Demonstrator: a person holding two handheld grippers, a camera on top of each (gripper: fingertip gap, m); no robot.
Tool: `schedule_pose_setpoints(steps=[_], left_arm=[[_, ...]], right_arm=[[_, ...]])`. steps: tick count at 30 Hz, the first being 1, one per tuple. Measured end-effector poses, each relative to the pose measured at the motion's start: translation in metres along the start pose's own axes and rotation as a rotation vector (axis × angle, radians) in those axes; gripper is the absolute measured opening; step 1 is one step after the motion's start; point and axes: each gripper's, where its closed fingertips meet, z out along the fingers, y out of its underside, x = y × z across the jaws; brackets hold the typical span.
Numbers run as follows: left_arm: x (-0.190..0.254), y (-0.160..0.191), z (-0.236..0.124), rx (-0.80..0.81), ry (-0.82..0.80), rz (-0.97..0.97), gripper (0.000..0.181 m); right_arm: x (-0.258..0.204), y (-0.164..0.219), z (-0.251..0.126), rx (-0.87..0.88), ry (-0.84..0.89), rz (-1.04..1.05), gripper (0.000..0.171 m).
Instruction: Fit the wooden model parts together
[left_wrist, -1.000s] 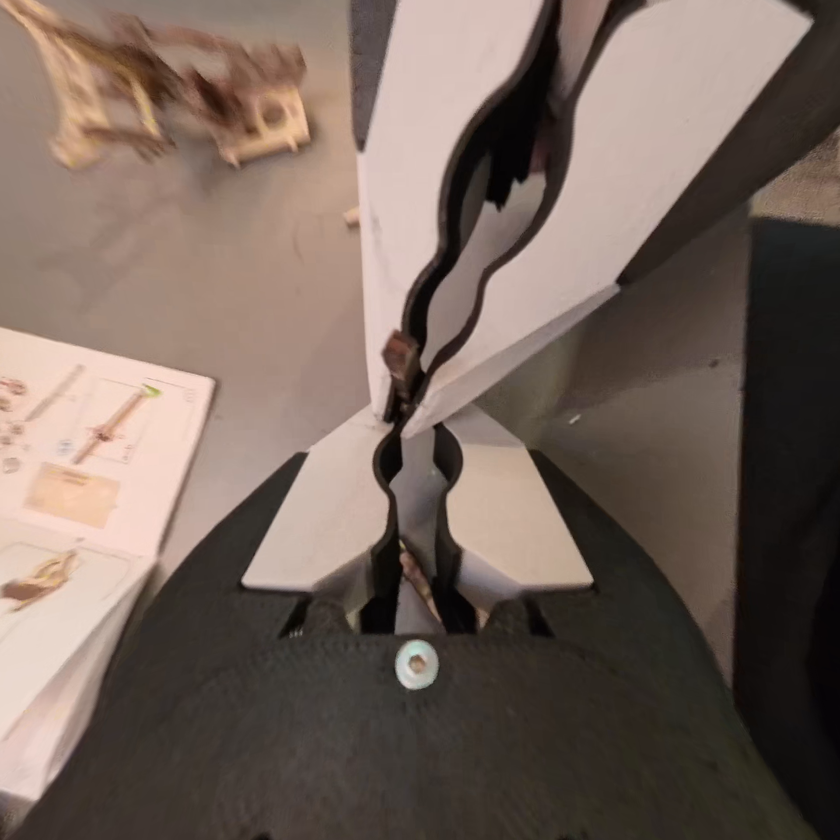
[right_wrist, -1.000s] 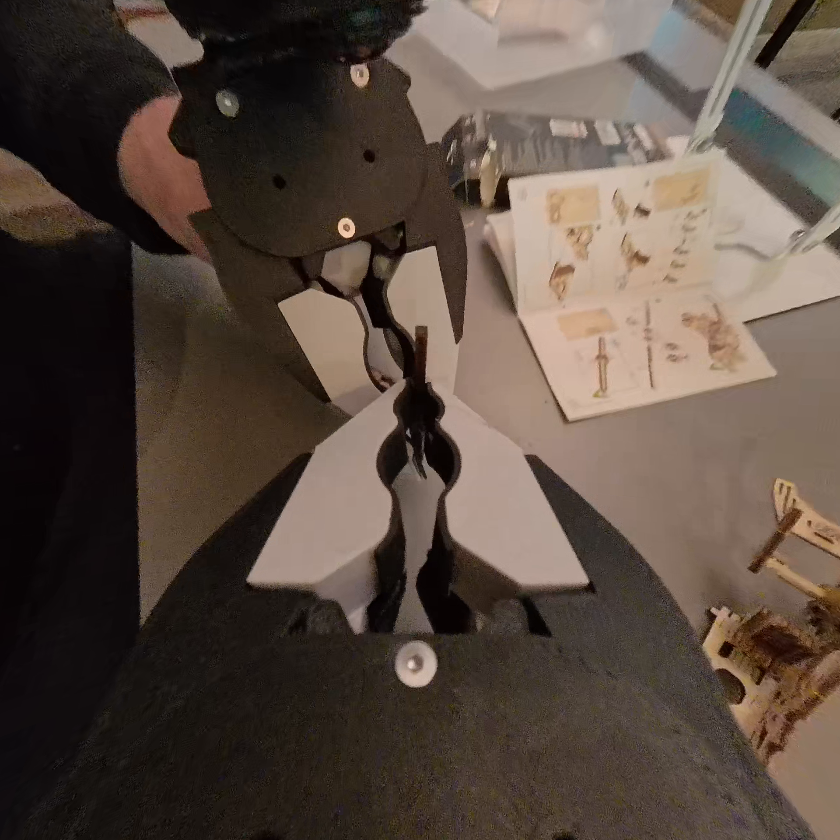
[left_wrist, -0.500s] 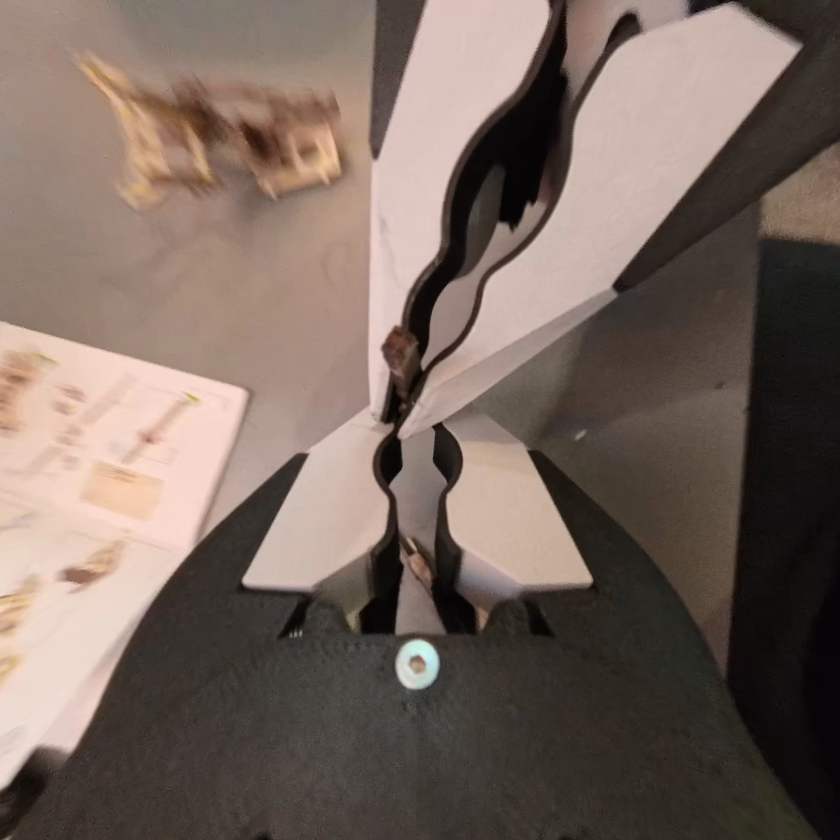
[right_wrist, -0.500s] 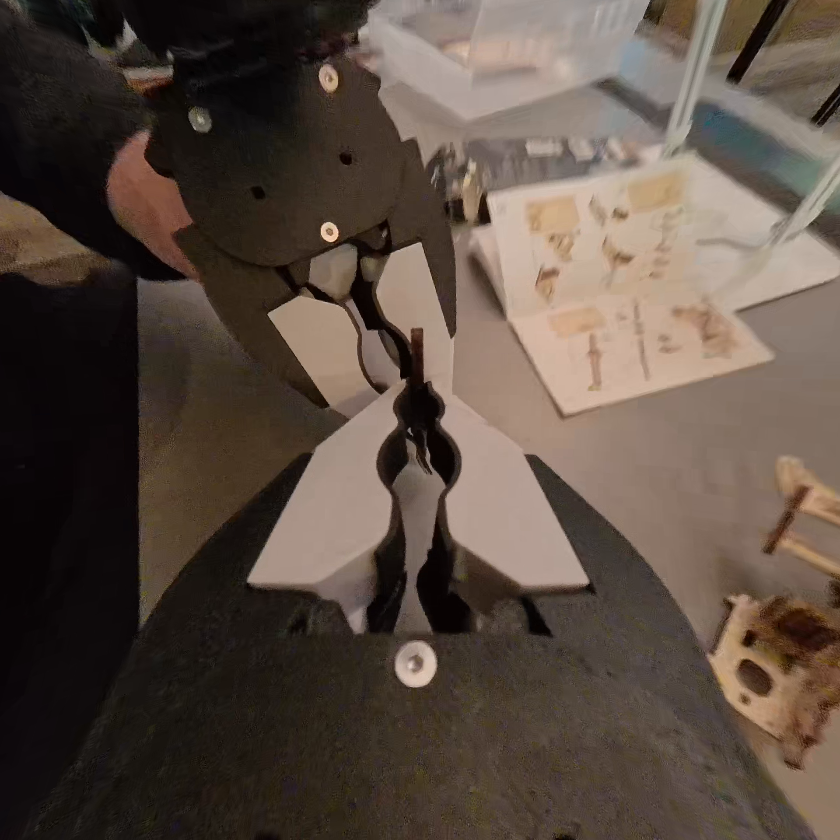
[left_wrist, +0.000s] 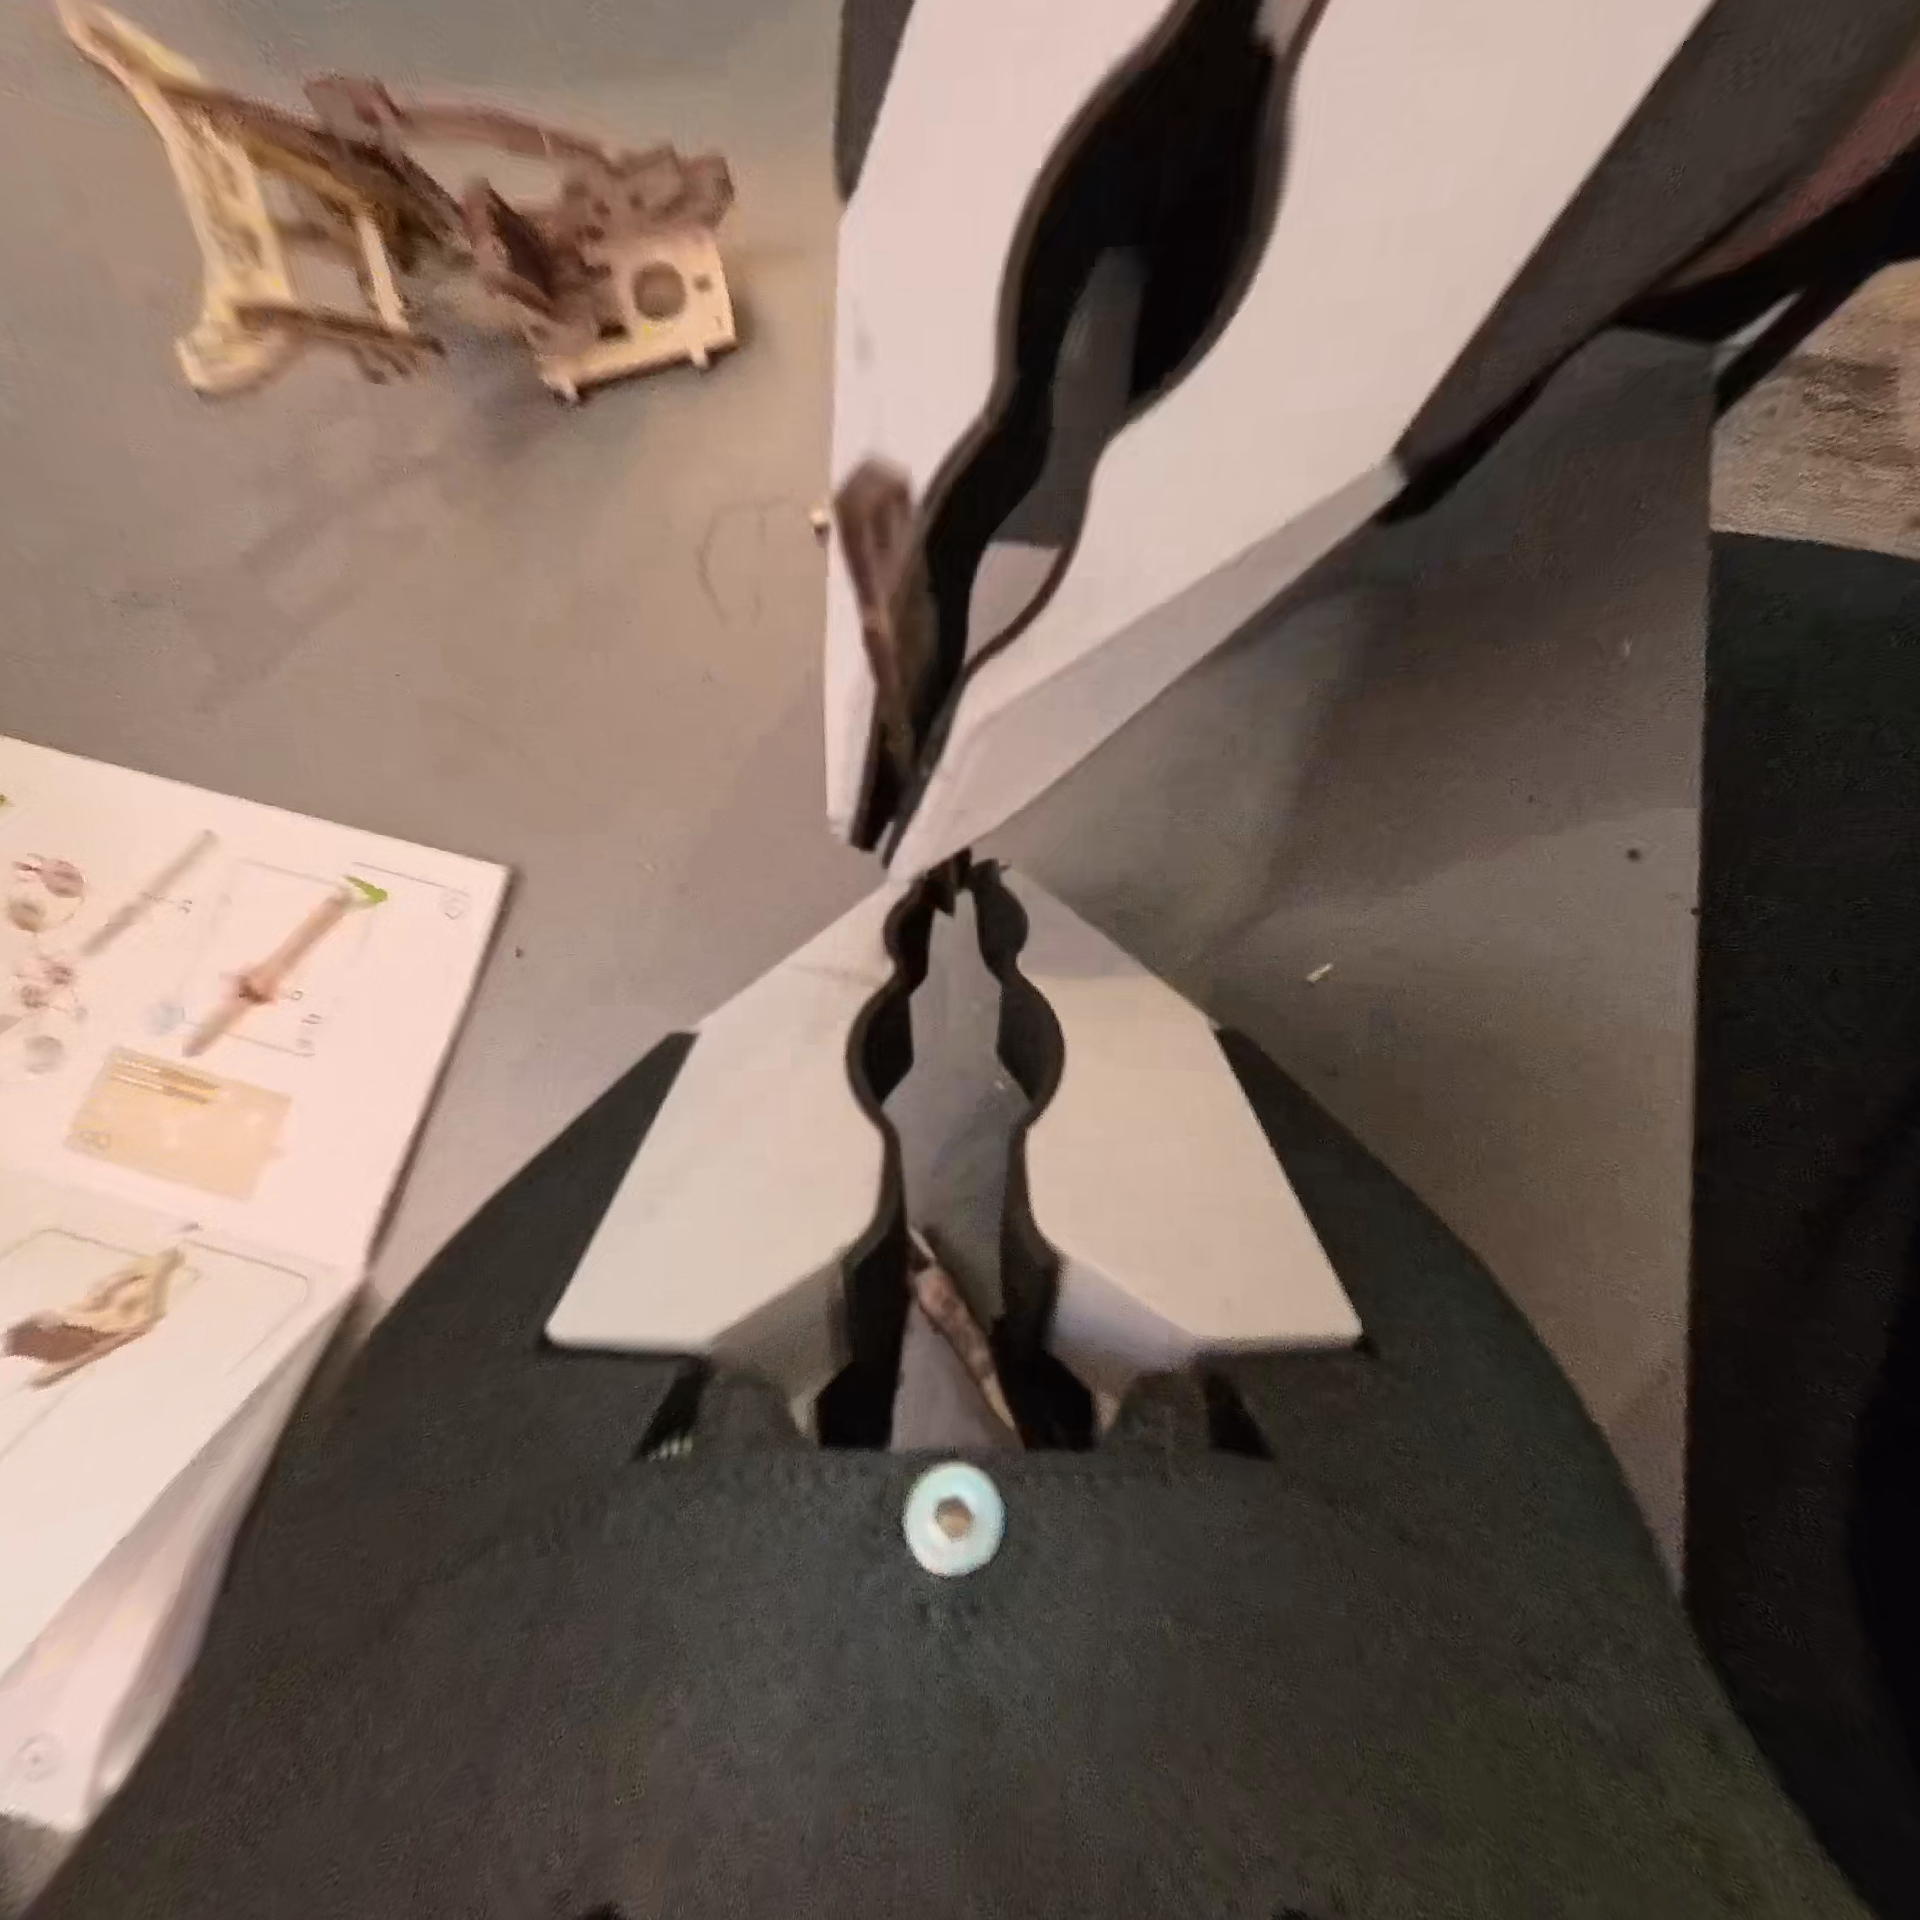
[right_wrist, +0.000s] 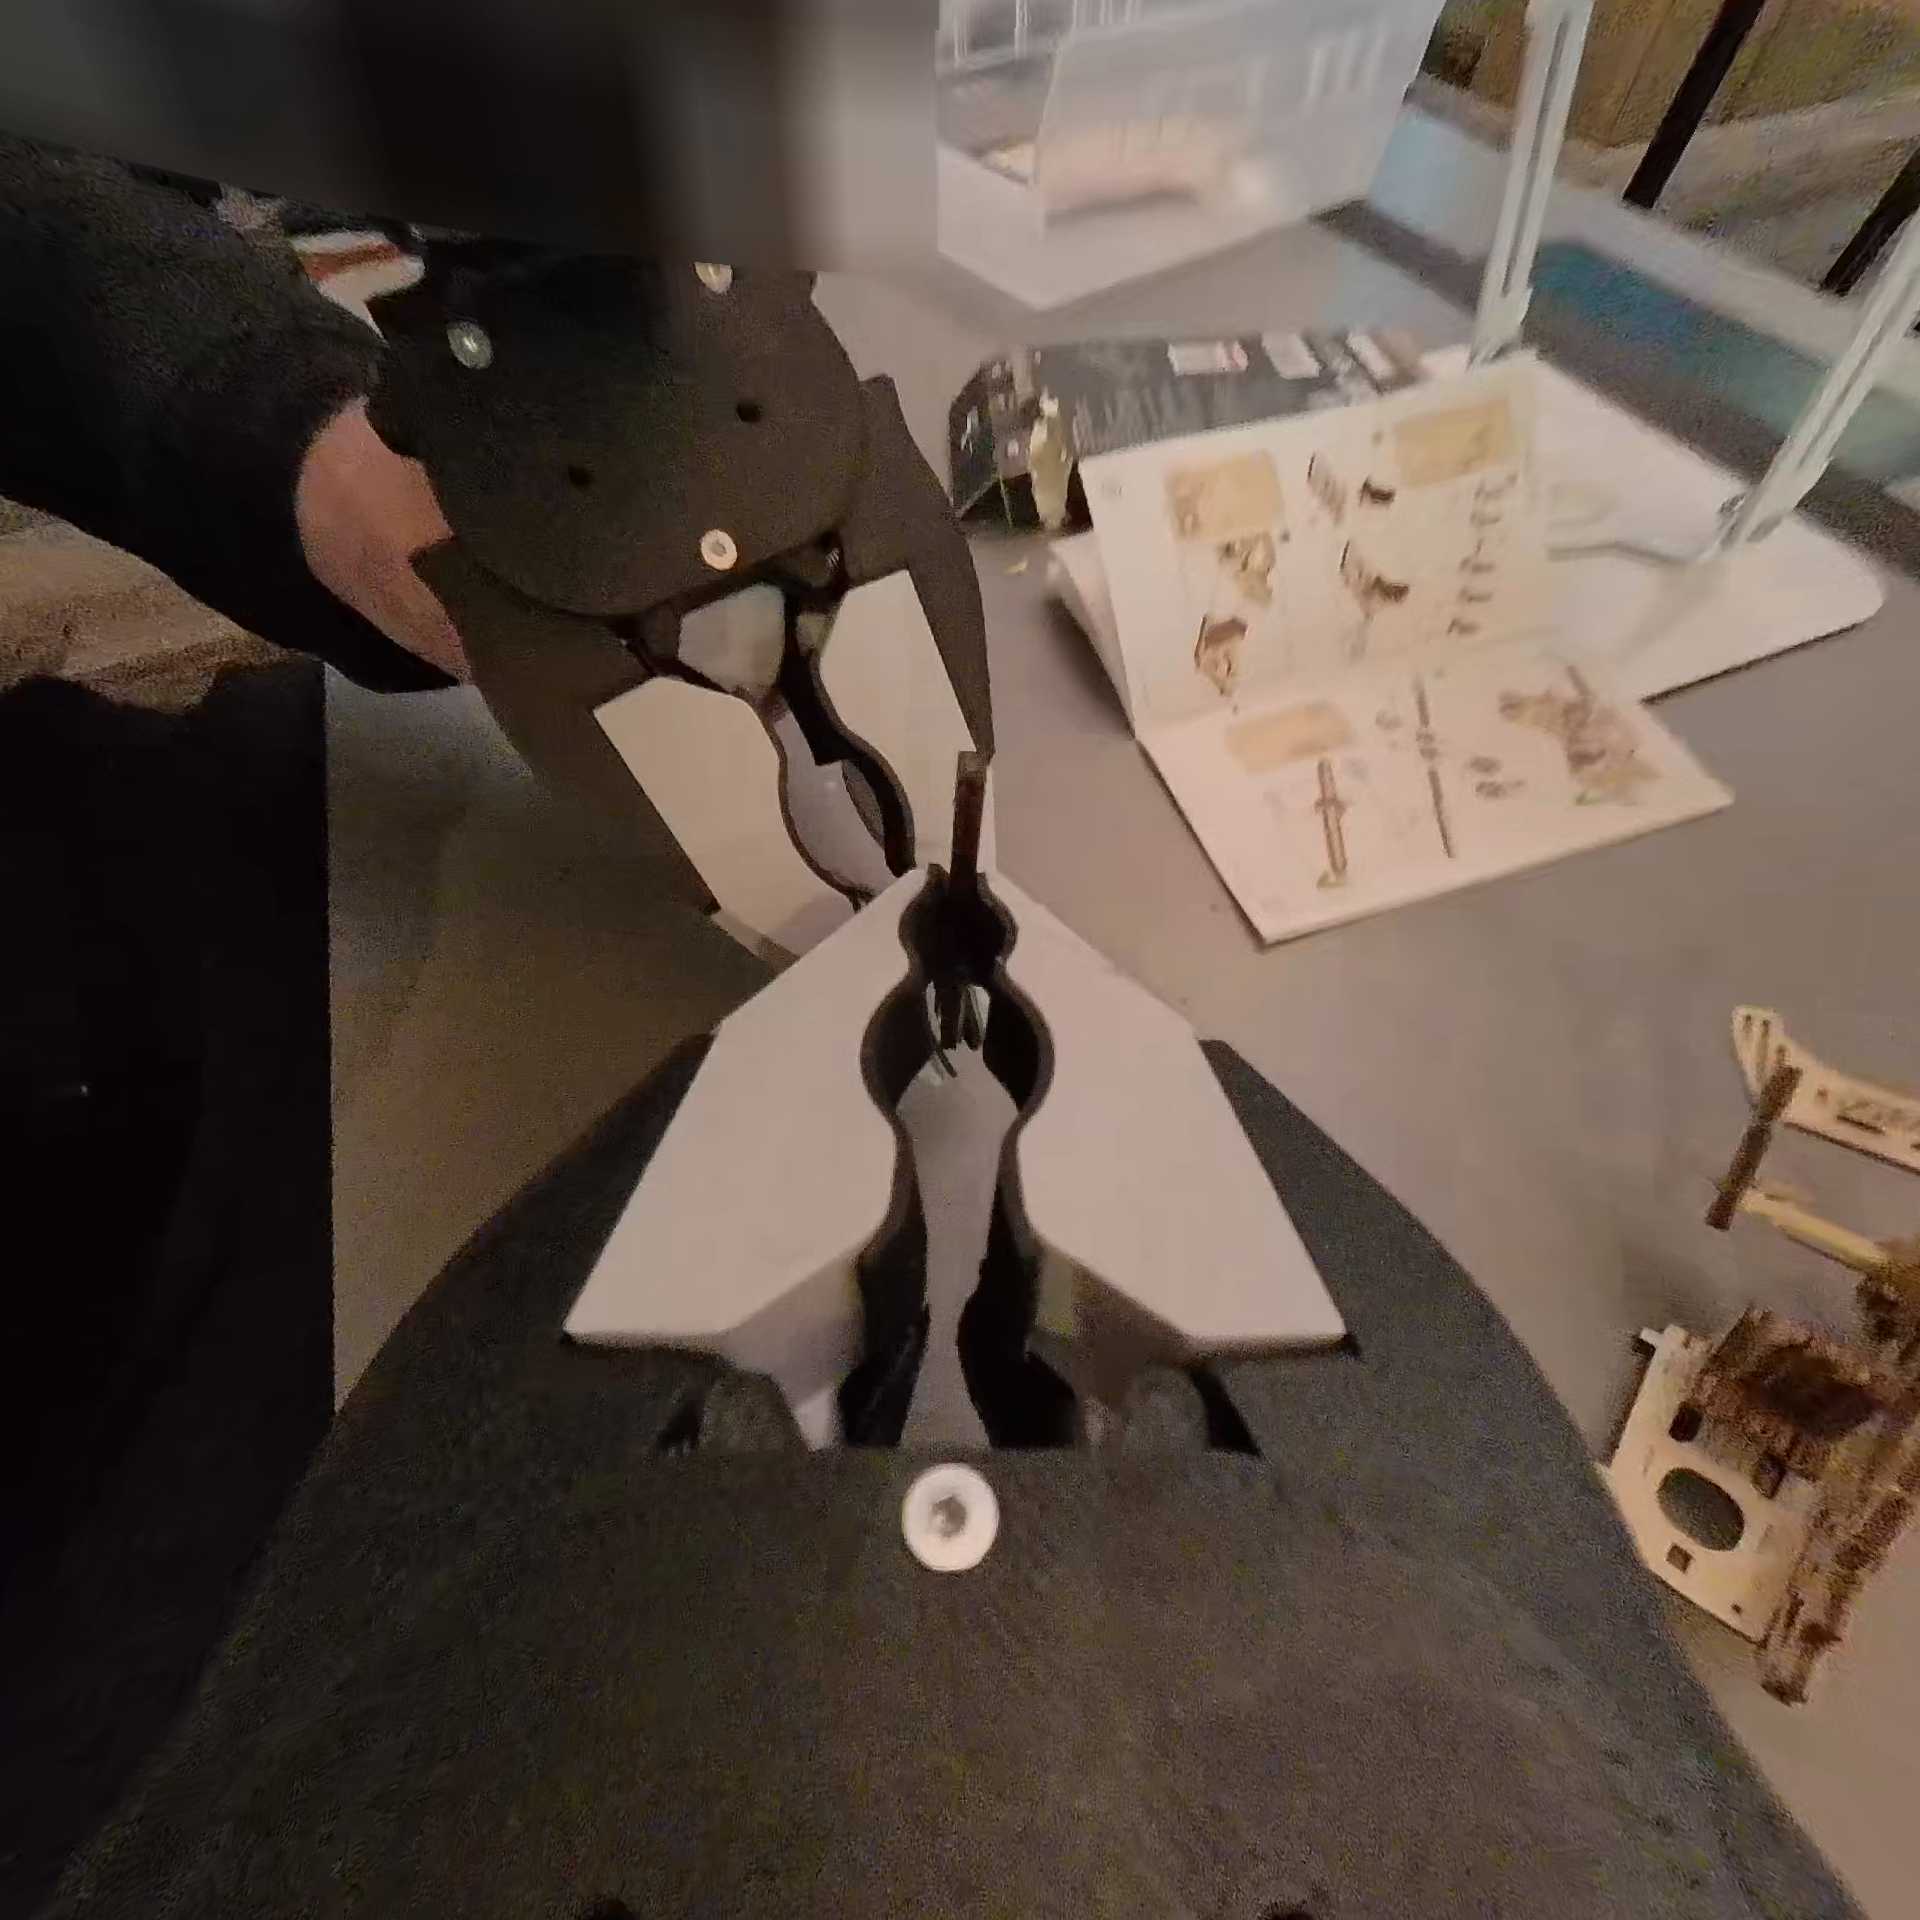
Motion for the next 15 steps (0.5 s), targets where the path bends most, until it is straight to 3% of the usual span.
schedule_pose_setpoints(steps=[1,3,6,7,8,9,11,12,13,15], left_arm=[[-0.002,-0.007,-0.003,0.029,-0.012,0.013,0.019],[0.0,0.015,0.012,-0.093,0.01,0.013,0.019],[0.004,-0.002,0.004,-0.016,-0.002,0.027,0.011],[0.002,0.004,0.005,-0.054,-0.006,0.025,0.009],[-0.002,0.018,0.012,-0.107,-0.01,0.005,0.02],[0.002,0.015,0.01,-0.05,0.024,-0.027,0.015],[0.0,0.002,0.0,-0.013,0.002,-0.001,0.019],[-0.002,-0.002,-0.001,-0.003,-0.009,0.022,0.021],[0.002,0.011,0.007,-0.085,0.019,0.016,0.023],[0.007,0.012,0.009,-0.044,0.028,0.017,0.011]], right_arm=[[-0.002,0.0,0.001,-0.004,0.003,-0.006,0.0],[-0.002,0.026,0.015,-0.045,0.0,0.038,0.004],[-0.008,-0.007,0.006,-0.007,0.022,-0.073,0.0],[-0.008,0.004,0.012,-0.026,0.03,-0.068,0.0],[-0.008,0.016,0.017,-0.014,0.015,-0.056,0.0],[-0.004,0.021,0.014,-0.041,0.01,-0.007,0.002],[-0.002,-0.003,0.001,0.006,0.052,-0.062,0.0],[-0.005,0.011,0.009,-0.039,0.033,-0.049,0.002],[-0.008,0.018,0.016,0.001,0.001,-0.011,0.0],[0.001,0.008,0.007,-0.031,0.041,-0.061,0.0]])
